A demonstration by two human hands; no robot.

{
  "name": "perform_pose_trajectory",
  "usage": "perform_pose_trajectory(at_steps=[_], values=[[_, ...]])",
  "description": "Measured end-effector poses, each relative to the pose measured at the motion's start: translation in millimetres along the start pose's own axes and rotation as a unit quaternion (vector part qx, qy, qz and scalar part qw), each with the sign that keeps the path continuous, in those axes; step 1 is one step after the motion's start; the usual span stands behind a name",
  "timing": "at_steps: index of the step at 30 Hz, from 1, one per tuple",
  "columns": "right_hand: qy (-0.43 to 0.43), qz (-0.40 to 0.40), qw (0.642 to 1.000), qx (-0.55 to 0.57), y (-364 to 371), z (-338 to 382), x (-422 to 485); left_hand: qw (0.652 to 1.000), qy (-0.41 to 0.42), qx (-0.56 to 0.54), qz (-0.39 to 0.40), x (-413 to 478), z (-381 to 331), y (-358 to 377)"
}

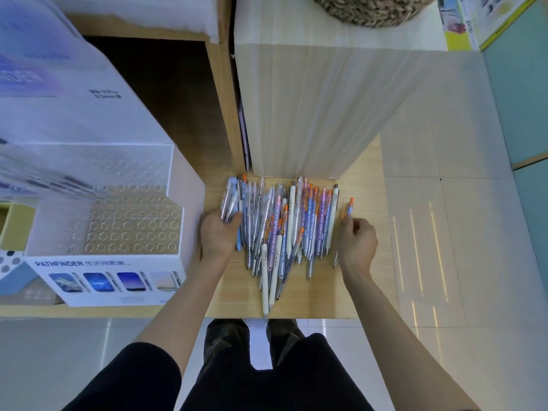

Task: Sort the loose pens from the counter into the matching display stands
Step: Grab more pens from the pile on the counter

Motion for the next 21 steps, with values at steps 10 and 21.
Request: perform_pose_trajectory(at_steps=[10, 21], values=[[0.023, 0.107, 0.994, -0.009, 35.9, 29.3, -2.0, 0.998, -0.046, -0.033, 0.014, -9.3, 6.0, 12.8], [0.054, 0.164, 0.978, 0.113, 56.8, 32.6, -9.4, 0.989, -0.102, -0.079, 0.073, 4.8, 6.5, 24.2]])
Point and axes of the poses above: each hand's wrist, its own x-axis towards the middle knuckle, its own y-axis out of the palm, z = x × y, the point moved 9 cm from there along x, towards the middle knuckle, and after that the axes turned 12 degrees about -x, right-handed, at the moved point
